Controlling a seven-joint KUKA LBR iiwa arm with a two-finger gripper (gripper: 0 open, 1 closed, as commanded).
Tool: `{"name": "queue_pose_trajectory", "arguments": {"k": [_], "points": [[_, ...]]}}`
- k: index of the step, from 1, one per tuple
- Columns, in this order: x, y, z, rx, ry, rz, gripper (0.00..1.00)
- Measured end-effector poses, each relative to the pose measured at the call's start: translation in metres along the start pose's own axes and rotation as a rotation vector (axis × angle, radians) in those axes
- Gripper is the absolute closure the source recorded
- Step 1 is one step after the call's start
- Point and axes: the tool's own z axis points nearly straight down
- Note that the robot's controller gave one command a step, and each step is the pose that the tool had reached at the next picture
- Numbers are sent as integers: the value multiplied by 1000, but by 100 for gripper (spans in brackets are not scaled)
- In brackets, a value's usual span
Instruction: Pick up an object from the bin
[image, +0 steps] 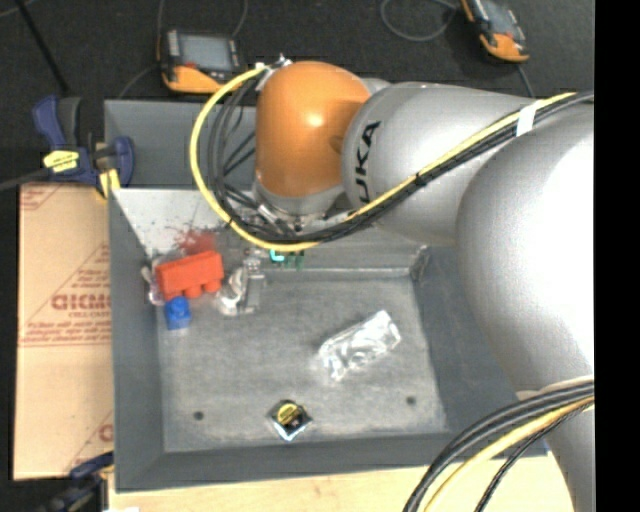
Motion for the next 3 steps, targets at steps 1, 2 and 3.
{"name": "queue_pose_trajectory", "arguments": {"k": [1,2,3], "points": [[3,56,88,-1,-16,62,0],[-8,72,95,15,-5,33,0],[-8,63,97,2,-26,-155,0]]}}
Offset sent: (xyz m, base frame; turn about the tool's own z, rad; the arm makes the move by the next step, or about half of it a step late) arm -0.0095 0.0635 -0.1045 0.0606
